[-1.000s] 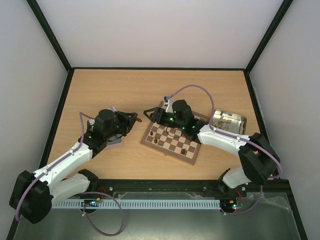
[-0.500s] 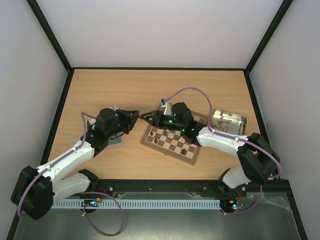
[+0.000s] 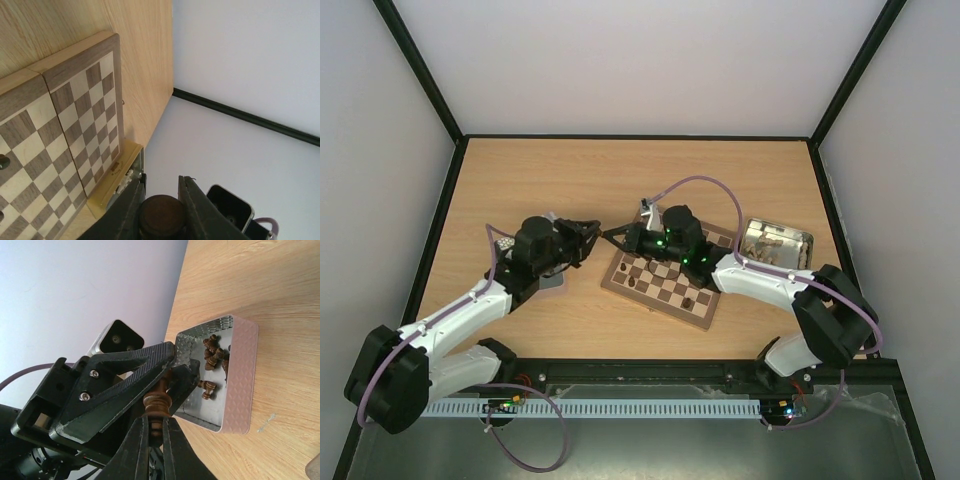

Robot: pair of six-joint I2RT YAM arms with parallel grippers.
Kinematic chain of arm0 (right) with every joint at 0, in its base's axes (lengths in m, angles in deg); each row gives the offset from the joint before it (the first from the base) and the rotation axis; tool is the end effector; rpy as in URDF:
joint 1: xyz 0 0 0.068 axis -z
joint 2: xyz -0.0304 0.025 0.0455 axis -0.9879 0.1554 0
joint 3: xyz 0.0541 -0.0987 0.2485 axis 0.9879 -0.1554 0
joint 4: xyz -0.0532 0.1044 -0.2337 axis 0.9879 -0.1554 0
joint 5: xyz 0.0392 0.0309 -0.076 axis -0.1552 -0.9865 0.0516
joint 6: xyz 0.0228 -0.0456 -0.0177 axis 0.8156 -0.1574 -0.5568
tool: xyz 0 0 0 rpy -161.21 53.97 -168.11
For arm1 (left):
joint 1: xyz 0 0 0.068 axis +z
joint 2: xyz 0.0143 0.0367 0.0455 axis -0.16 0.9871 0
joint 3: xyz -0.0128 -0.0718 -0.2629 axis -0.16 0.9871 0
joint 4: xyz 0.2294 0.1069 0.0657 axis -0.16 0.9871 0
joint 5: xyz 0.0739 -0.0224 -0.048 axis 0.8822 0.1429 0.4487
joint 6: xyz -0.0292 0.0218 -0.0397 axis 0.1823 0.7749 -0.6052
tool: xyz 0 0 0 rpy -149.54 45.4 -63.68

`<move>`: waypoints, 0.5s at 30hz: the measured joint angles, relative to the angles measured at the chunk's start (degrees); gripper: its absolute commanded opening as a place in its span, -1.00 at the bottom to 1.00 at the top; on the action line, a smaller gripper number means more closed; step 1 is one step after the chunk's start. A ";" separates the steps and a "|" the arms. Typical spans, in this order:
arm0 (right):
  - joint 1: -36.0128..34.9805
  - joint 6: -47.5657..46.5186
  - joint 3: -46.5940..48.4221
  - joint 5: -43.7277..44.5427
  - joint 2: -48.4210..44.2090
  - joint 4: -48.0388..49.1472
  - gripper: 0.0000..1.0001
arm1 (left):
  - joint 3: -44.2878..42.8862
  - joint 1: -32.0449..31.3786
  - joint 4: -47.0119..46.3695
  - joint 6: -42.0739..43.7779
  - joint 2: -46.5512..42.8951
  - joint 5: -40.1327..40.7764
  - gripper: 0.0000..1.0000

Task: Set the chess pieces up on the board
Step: Place the chess piece on the chessboard.

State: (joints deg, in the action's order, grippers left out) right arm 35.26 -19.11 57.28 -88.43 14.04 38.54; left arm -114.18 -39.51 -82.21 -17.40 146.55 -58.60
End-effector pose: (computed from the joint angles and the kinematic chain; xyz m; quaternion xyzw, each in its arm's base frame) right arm 0.2131 0.2464 0.2507 -0.0752 0.7591 0.6182 0.1895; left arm 0.2054 -0.1281 0.2458 -0.3948 0.6772 -0.5908 0.1910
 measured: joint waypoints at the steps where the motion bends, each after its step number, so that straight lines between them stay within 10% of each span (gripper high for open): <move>1: 0.00 0.09 0.00 0.09 0.00 -0.11 -0.97 | 0.02 0.00 0.02 -0.02 0.02 0.00 -0.42; 9: 0.07 -3.50 1.33 4.92 -0.33 -9.92 -0.97 | 0.02 -0.44 3.98 4.92 -0.07 -0.98 0.24; 15: 1.64 -14.12 8.07 15.26 -4.09 -33.48 -0.97 | -1.07 0.26 14.34 16.94 -1.86 2.23 0.37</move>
State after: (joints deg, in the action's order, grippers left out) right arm 36.90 -33.23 65.34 -73.17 9.95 5.06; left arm -115.26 -39.25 -67.87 -0.46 144.69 -56.37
